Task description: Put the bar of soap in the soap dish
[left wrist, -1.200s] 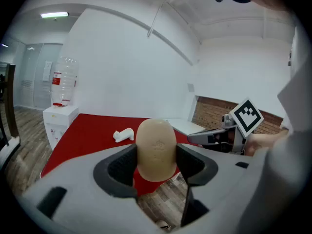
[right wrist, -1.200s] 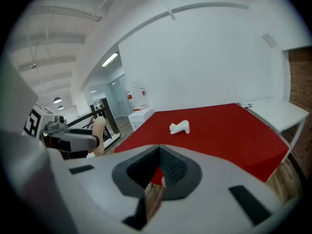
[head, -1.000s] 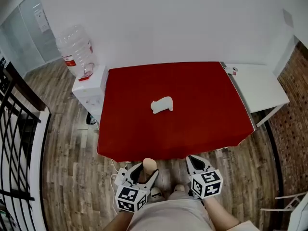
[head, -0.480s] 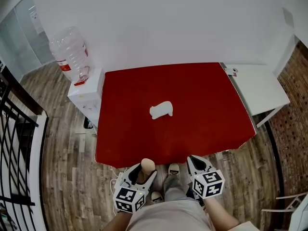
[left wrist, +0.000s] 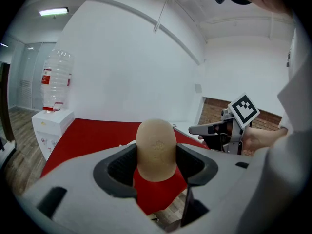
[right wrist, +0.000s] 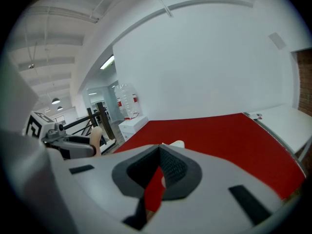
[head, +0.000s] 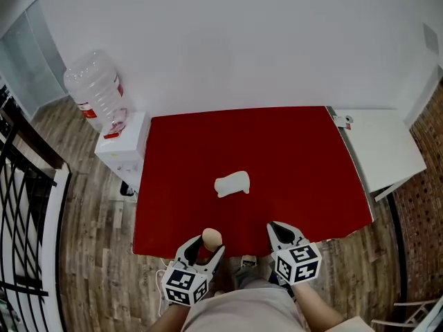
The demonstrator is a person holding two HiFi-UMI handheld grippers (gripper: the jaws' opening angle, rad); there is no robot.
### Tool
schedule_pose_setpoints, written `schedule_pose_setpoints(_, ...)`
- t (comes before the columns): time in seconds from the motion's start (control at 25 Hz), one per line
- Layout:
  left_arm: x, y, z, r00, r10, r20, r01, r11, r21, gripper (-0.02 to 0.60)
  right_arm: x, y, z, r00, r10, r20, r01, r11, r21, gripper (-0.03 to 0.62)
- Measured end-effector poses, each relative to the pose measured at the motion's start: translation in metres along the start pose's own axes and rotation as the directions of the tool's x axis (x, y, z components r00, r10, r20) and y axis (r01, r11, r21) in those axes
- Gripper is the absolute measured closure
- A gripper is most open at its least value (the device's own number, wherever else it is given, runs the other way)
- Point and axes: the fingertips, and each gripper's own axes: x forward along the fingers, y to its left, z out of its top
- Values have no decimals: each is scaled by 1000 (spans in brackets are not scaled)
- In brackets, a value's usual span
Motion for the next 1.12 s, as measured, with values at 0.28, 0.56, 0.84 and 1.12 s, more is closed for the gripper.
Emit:
schedule_pose_setpoints(0.28, 54, 16, 31, 999, 31, 11, -31, 999, -18, 321, 39, -35, 26, 999, 46, -24, -46, 999, -5, 590)
schedule_pose_setpoints(0.56, 89, 25, 49, 998, 63, 14, -63, 997, -34, 321, 67, -54, 39, 994, 95, -53, -95, 995, -1, 591)
schedule_pose_setpoints(0.84, 100, 38, 52, 998, 67, -7, -67, 997, -42, 321, 82, -59, 43, 994, 91, -62, -90, 996, 20, 591)
schedule_pose_setpoints(1.12, 113, 48, 67, 999, 28, -16, -29, 999, -22, 321, 89, -55, 54, 997, 63, -54, -61, 998, 21, 591)
